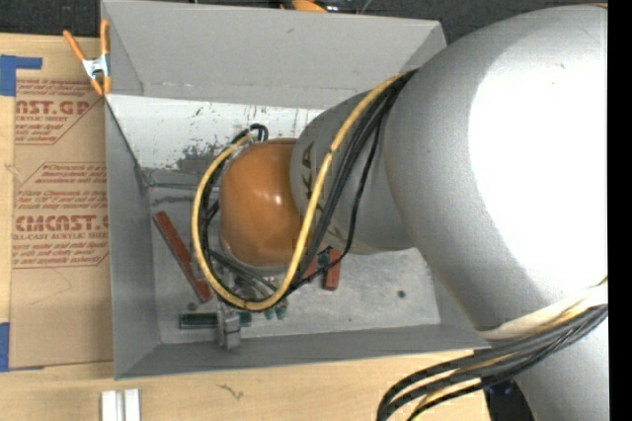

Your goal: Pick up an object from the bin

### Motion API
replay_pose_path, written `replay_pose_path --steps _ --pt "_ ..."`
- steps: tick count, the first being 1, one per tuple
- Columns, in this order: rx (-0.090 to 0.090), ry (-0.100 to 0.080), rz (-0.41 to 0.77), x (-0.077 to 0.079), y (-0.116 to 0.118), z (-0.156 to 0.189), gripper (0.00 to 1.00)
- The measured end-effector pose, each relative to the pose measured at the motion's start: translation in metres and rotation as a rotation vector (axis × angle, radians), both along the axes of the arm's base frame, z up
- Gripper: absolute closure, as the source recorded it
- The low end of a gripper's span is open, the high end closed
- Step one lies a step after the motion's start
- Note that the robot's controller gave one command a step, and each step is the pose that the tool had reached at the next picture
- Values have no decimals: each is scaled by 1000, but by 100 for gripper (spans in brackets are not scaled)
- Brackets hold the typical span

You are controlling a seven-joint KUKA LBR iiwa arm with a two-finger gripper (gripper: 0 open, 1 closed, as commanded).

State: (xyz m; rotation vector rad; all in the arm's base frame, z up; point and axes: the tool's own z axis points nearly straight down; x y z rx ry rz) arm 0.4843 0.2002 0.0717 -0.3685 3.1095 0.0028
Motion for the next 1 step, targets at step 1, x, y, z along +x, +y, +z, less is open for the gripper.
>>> replay_pose_path --steps 1 --pt "-1 10 1 -3 1 -1 100"
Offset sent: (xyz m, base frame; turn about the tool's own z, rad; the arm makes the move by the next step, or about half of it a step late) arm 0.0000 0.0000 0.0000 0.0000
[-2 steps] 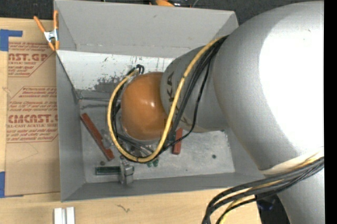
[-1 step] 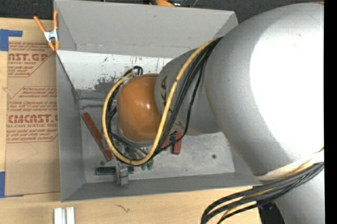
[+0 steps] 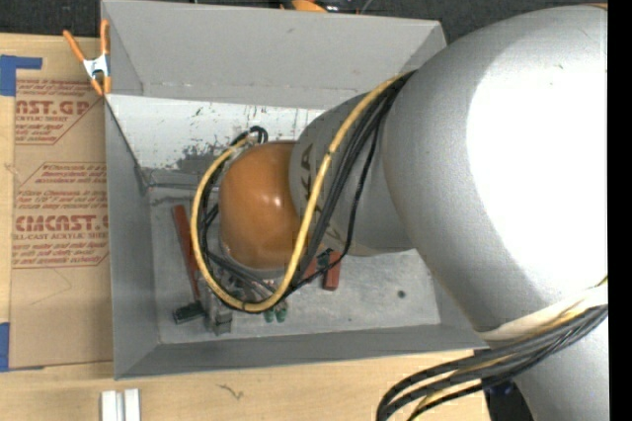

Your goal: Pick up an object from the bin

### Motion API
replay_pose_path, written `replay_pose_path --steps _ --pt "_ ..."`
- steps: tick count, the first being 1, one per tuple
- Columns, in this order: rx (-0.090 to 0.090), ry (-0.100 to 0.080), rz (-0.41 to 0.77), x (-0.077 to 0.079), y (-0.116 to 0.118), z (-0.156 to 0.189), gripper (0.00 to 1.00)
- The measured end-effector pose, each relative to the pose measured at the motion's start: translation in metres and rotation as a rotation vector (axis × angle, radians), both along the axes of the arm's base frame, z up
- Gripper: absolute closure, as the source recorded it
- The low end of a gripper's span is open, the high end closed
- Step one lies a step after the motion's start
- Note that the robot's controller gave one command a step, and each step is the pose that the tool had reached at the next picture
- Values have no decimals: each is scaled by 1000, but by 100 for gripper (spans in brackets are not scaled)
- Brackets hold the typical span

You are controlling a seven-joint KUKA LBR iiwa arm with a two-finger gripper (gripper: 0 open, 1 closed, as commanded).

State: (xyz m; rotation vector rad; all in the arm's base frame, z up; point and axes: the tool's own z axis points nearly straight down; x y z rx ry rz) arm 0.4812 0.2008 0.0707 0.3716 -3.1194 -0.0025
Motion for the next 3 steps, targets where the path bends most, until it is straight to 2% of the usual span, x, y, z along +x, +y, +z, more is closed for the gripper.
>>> replay_pose_path --steps 1,2,3 --pt "-1 -2 97 5 15 15 100" --pt "0 -2 96 5 15 15 0" --pt "1 -7 487 10 16 0 0"
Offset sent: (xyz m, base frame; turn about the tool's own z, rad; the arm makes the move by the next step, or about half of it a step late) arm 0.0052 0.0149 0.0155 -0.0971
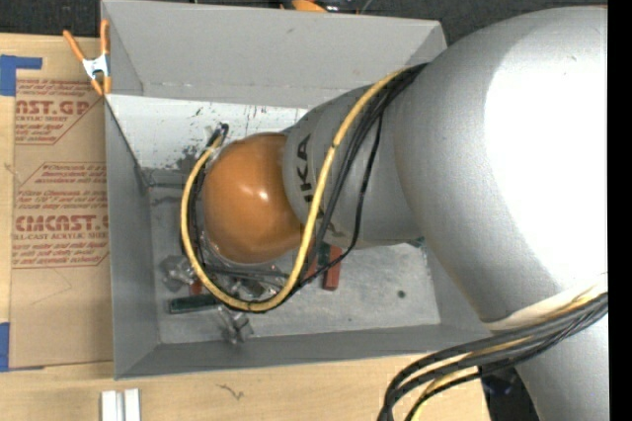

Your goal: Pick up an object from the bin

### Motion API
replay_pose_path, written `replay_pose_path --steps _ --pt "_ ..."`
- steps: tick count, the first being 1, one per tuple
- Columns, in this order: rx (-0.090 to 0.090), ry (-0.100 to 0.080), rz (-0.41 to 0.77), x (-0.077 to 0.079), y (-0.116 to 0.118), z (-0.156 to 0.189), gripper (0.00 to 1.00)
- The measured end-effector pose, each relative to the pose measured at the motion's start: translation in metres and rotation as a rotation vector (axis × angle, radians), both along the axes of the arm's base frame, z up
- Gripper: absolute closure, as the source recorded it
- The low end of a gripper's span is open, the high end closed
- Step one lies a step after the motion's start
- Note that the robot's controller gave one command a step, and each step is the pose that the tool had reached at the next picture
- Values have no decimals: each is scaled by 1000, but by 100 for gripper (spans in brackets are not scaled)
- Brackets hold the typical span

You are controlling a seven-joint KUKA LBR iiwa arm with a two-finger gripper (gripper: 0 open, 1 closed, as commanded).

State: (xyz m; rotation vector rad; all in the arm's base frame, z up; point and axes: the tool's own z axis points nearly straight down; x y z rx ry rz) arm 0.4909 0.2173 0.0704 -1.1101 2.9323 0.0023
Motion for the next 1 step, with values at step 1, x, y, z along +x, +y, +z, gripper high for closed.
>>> replay_pose_path --steps 1 --pt "-1 4 -1 -1 0 0 100"
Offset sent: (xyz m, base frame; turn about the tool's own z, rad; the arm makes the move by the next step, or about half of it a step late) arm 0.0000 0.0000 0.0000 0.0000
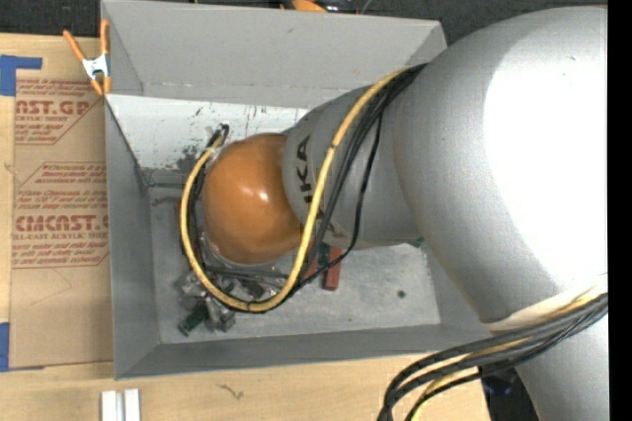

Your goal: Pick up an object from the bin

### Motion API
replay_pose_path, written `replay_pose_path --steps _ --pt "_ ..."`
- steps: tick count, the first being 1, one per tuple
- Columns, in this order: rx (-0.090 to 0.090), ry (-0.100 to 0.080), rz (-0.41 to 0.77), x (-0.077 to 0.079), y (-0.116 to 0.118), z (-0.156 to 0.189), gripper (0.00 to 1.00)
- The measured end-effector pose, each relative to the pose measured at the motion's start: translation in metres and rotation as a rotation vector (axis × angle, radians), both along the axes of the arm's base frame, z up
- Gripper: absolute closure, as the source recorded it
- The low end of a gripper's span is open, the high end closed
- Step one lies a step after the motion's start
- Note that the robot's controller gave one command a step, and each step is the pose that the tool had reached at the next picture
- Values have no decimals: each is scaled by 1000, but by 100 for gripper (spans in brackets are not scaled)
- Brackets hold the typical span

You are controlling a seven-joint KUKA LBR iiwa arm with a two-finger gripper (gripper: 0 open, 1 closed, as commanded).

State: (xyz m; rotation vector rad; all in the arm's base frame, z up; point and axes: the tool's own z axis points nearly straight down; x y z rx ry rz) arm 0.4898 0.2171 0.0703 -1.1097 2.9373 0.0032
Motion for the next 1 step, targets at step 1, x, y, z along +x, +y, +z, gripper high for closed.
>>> replay_pose_path --steps 1 --pt "3 -9 10 11 4 146 100"
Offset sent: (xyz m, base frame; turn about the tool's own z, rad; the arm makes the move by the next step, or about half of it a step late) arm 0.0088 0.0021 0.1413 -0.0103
